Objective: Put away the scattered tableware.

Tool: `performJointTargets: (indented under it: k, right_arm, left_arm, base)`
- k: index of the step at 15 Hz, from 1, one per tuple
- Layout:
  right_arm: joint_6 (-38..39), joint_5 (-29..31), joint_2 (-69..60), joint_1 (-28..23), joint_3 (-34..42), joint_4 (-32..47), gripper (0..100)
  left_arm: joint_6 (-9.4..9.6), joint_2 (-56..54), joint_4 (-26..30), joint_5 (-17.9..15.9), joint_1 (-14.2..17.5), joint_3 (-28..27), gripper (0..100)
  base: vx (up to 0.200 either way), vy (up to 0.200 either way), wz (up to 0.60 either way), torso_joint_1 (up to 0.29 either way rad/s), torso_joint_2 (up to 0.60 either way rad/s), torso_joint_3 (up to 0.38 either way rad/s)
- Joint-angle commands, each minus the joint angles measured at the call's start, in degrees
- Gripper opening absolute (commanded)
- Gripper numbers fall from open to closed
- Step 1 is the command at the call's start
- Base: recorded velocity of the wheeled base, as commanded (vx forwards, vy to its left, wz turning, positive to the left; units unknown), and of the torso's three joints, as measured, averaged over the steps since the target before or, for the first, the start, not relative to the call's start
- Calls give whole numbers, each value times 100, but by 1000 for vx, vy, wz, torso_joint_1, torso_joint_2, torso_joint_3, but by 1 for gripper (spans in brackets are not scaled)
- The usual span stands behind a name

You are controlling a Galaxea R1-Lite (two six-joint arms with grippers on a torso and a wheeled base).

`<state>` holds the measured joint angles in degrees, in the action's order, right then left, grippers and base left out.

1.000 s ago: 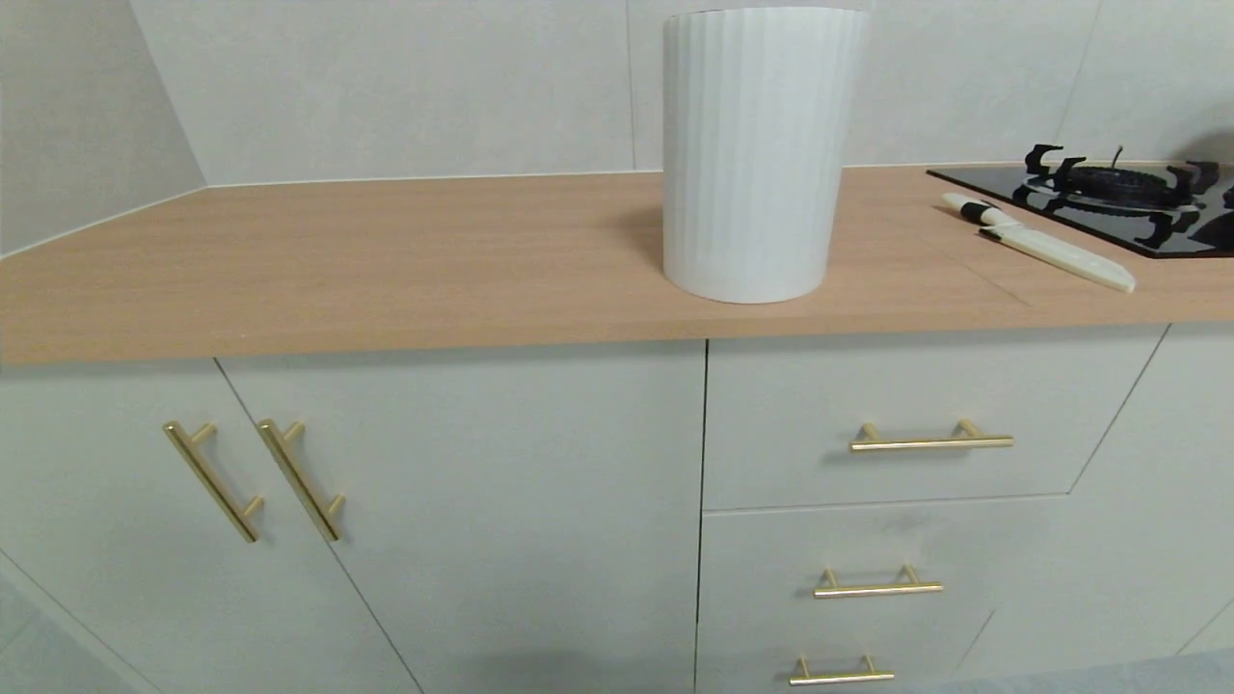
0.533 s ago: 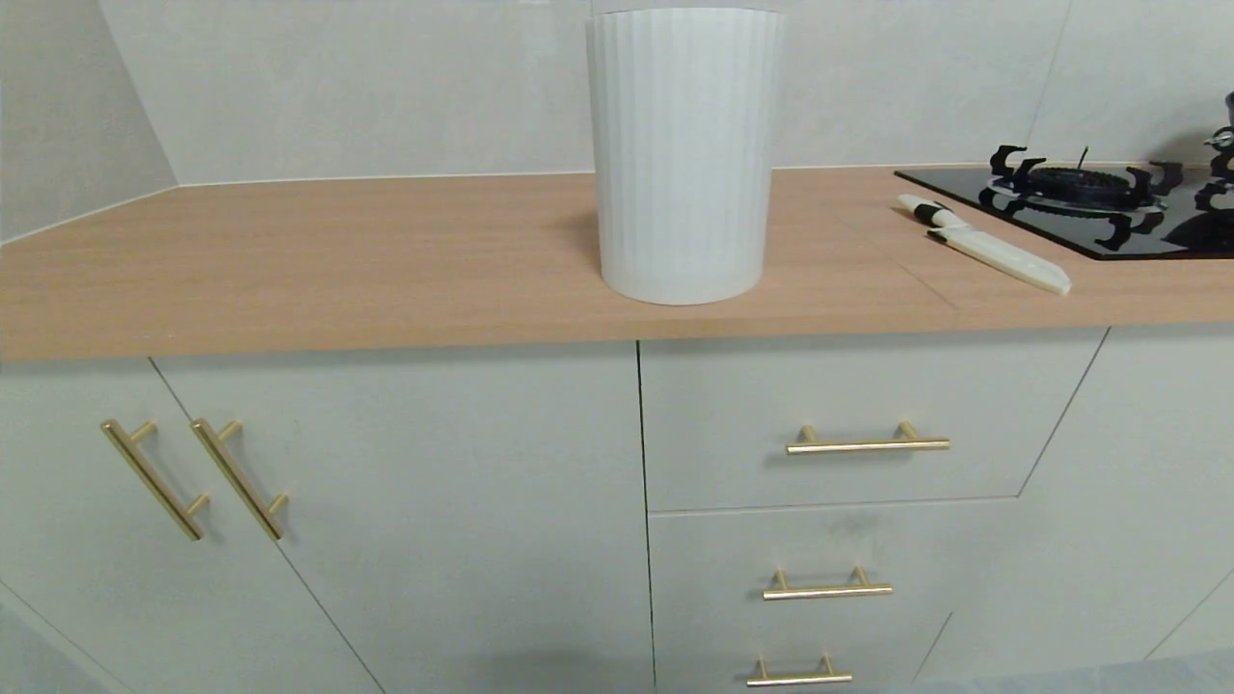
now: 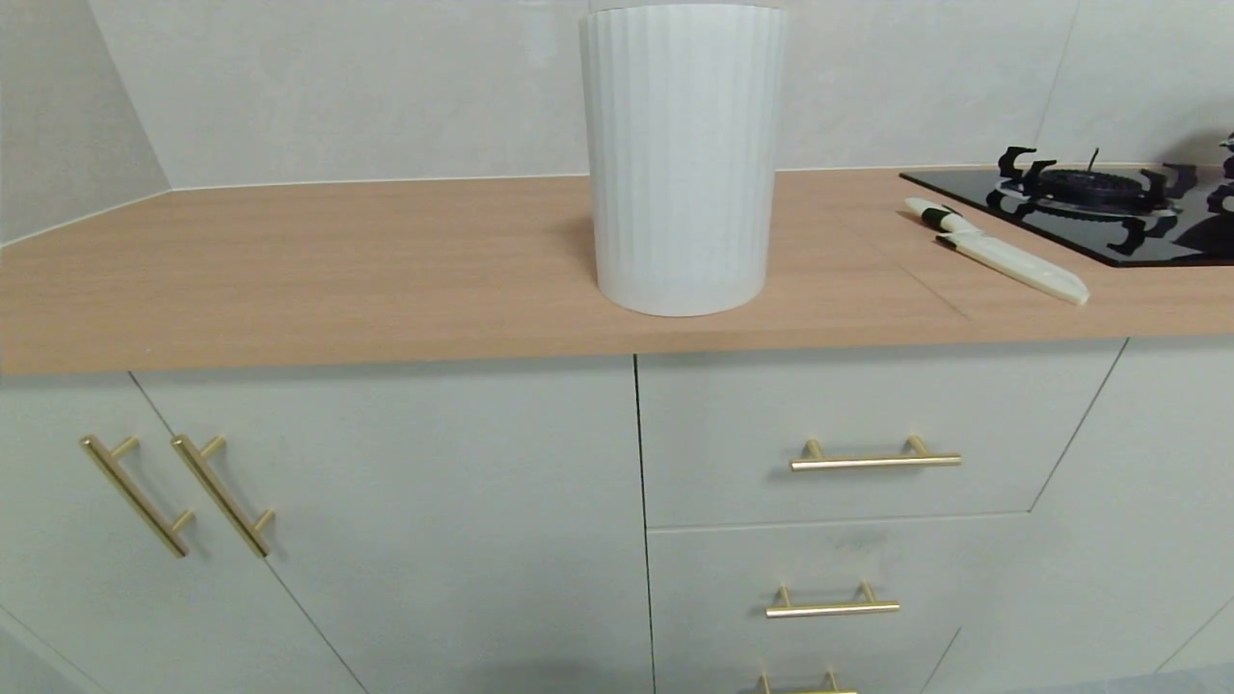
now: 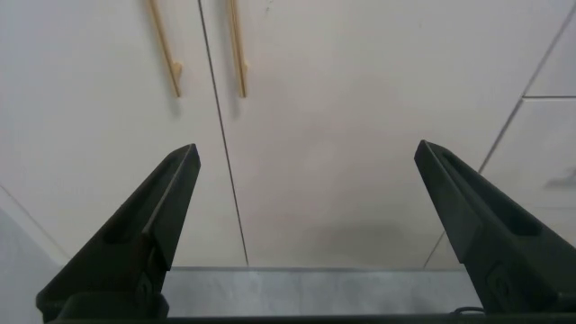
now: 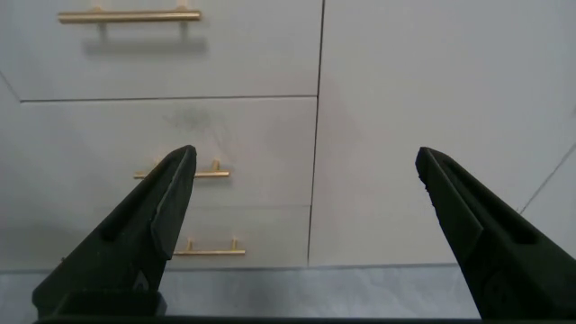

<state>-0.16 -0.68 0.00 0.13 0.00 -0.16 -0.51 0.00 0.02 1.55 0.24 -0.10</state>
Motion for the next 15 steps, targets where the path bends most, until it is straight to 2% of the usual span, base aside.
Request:
performJointTargets:
  k: [1,11,15]
  right_arm:
    - [-2,-2,9,4,0,-2,100]
    - [-2,-2,9,4,0,-2,100]
    - [-2,-2,9,4,0,-11,100]
  left_arm:
    - [-10,0,-2,3,2,1,100]
    - [-10,0,-2,3,2,1,100]
    - [-10,0,-2,3,2,1,100]
  base:
    - [0,0,0,0,0,0]
    - [0,0,0,0,0,0]
    - [0,0,0,24,-233,-294]
